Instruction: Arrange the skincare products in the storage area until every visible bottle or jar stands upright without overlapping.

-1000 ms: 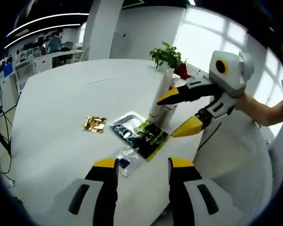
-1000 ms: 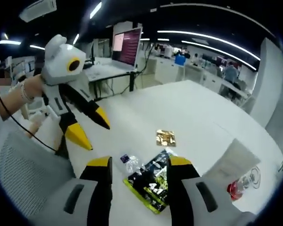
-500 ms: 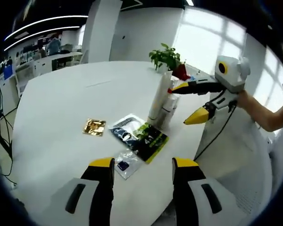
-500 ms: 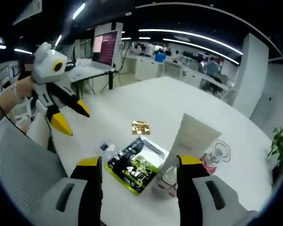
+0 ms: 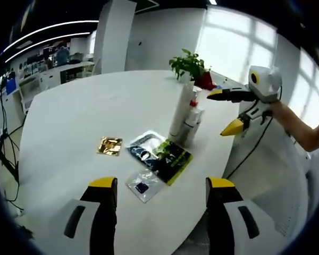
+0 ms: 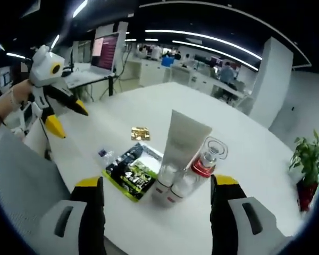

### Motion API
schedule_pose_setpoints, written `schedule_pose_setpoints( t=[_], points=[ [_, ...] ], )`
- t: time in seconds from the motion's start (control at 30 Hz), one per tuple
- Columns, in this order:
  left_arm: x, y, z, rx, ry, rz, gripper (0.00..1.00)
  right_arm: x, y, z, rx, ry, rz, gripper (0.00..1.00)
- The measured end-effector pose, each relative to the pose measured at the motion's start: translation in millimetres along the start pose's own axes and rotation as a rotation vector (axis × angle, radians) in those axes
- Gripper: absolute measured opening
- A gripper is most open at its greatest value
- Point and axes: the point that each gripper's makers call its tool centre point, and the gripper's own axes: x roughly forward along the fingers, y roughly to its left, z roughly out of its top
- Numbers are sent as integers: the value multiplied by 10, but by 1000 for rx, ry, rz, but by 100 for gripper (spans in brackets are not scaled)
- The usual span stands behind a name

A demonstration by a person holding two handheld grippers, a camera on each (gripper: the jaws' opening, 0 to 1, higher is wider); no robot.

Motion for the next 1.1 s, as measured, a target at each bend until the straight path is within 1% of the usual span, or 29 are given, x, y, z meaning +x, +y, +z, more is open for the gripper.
schedule_pose_setpoints(
  t=[0.1,0.47,0.57,0.8,0.97,1.03,1.1],
  points=[
    [-12,-6,0,7,3,13,67,-62,-52,-32,6,4,-10,86],
    [-30,-4,-42,24,18,23,78,-83,-111,-145,8,41,-11,98],
    [-30,-12,-36,28,13,17,81,-93,-121,-139,14,33,-9,99],
    [-34,-17,-45,42,13,16,88,-97,-129,-146,17,41,-9,99],
    [-32,2,-84,29,18,13,93,-72,-120,-169,25,46,-4,99],
    [-26,11,-98,26,20,13,98,-60,-115,-171,30,48,0,99],
    [-20,1,-119,33,29,9,99,-47,-116,-177,33,54,1,99]
  ],
)
